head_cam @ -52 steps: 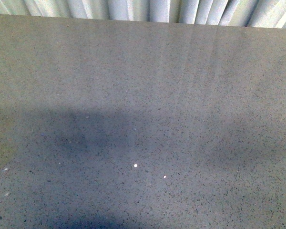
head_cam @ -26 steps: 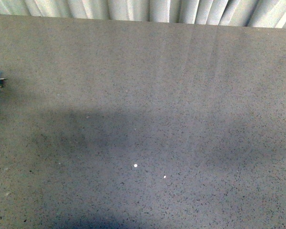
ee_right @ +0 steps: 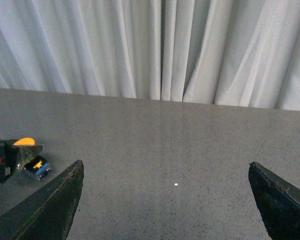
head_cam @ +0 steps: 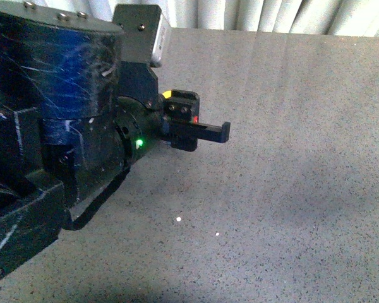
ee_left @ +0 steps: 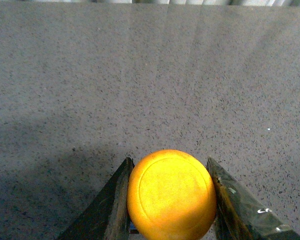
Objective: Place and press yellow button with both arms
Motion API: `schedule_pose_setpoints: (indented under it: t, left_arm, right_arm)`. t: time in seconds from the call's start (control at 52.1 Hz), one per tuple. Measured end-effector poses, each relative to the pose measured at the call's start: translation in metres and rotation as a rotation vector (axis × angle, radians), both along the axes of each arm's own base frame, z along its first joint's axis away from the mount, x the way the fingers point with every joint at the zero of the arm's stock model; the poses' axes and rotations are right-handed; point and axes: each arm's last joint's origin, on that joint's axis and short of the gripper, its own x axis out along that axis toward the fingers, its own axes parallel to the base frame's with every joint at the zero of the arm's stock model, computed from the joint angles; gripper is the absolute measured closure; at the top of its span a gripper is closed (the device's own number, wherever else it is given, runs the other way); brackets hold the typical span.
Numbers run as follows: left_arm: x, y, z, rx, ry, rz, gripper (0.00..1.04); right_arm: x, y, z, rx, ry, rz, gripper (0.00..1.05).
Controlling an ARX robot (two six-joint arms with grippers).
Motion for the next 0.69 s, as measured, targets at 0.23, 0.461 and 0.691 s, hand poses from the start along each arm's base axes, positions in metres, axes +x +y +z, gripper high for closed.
schedule_pose_setpoints:
  t: [0.23, 0.461, 0.691]
  left_arm:
    - [-0.003, -0.007, -0.015, 0.021, 0.035, -0.023, 0.71]
    - [-0.004, -0.009, -0.021, 0.025, 0.043, -0.033, 0.71]
    - [-0.006, -0.011, -0.021, 0.002, 0.048, -0.042, 0.43]
  right_arm:
    - [0.0, 0.0, 0.0, 0.0, 0.0, 0.0, 0.09]
    - [0.0, 0.0, 0.0, 0.0, 0.0, 0.0, 0.09]
    - [0.0, 0.0, 0.0, 0.0, 0.0, 0.0, 0.09]
